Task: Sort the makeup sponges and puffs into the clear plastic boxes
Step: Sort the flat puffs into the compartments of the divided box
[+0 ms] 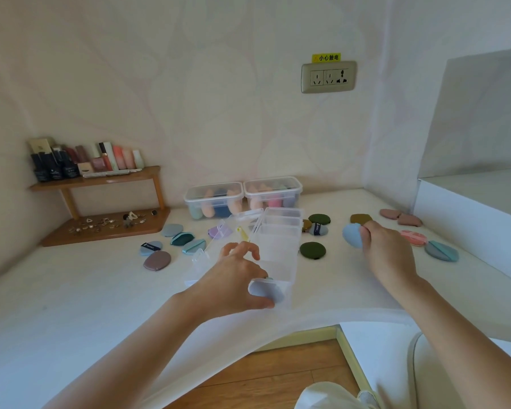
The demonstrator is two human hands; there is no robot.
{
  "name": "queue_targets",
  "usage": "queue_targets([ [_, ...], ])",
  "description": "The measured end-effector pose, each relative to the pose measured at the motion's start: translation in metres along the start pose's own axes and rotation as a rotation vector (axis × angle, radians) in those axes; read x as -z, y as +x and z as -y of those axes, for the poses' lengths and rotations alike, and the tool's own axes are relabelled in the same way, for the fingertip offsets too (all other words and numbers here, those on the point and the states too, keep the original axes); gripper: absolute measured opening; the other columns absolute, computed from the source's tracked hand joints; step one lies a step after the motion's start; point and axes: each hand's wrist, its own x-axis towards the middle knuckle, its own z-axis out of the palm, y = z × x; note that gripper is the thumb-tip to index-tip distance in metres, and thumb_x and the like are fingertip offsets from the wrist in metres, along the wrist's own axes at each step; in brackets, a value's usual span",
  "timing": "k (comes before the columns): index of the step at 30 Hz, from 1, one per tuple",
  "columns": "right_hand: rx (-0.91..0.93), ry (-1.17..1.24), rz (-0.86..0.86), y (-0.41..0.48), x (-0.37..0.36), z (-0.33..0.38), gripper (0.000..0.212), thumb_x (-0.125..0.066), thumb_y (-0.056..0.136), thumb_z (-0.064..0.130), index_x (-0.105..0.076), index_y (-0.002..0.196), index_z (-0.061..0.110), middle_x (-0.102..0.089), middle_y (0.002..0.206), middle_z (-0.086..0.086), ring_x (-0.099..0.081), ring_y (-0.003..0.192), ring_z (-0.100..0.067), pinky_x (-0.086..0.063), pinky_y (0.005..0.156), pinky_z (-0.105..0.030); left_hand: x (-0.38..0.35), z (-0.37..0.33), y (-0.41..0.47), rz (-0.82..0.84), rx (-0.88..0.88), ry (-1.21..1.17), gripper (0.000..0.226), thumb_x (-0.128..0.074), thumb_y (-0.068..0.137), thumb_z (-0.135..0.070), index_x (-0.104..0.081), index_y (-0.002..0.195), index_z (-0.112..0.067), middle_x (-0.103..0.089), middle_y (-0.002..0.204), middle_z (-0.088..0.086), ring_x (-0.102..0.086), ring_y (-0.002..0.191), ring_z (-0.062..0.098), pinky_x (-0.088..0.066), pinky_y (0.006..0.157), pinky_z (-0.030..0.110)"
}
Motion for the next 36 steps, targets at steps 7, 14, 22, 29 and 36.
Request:
queue_targets([
  [7,0.242,0.587,0.165,-0.014,0.050,0.064,0.025,-0.050,0.096,0.021,-0.061,0.078,0.007,-0.061,0.061,-0.004,-0.060,0.061,-0.013,-0.048,0.065,-0.034,0.003,0.000,0.001,0.023,-0.039,0.013,0.049,-0.064,0.079,-0.051,-0.063,0.120,-0.024,-0.057,0.123,-0.001,-0.039,0.117,0.014,-0.023,0.087,0.016],
  [14,0.573,0.329,0.151,-0.037,0.043,0.109,0.025,-0.049,0.097,0.022,-0.065,0.082,0.009,-0.058,0.080,-0.001,-0.052,0.075,-0.017,-0.035,0.062,-0.026,0.003,0.002,-0.002,-0.065,-0.074,0.006,0.049,-0.067,0.078,-0.051,-0.067,0.114,-0.018,-0.061,0.109,0.003,-0.045,0.107,0.017,-0.023,0.079,0.017],
  [22,0.820,-0.061,-0.069,-0.041,0.047,0.115,0.028,-0.082,0.070,0.023,-0.060,0.053,0.018,-0.052,0.057,0.005,-0.054,0.055,-0.014,-0.025,0.044,-0.019,0.007,0.000,-0.005,-0.084,-0.158,0.022,0.053,-0.061,0.077,-0.060,-0.069,0.109,-0.019,-0.066,0.109,0.001,-0.048,0.107,0.016,-0.016,0.087,0.012],
  [29,0.907,-0.056,0.036,-0.040,0.051,0.114,0.022,-0.080,0.074,0.026,-0.066,0.058,0.019,-0.052,0.058,0.006,-0.054,0.057,-0.013,-0.028,0.038,-0.021,0.020,0.014,-0.012,-0.178,-0.186,-0.056,0.033,-0.068,0.076,-0.050,-0.073,0.097,-0.025,-0.065,0.110,-0.008,-0.042,0.114,-0.003,0.012,0.098,0.000],
  [36,0.885,-0.028,0.264,-0.046,0.056,0.131,0.019,-0.061,0.090,0.029,-0.069,0.078,0.017,-0.058,0.074,0.000,-0.053,0.065,-0.014,-0.043,0.053,-0.028,0.017,0.018,-0.014,-0.177,-0.159,-0.051,0.025,-0.070,0.080,-0.039,-0.072,0.100,-0.024,-0.063,0.113,-0.007,-0.046,0.115,0.001,-0.001,0.107,0.014],
])
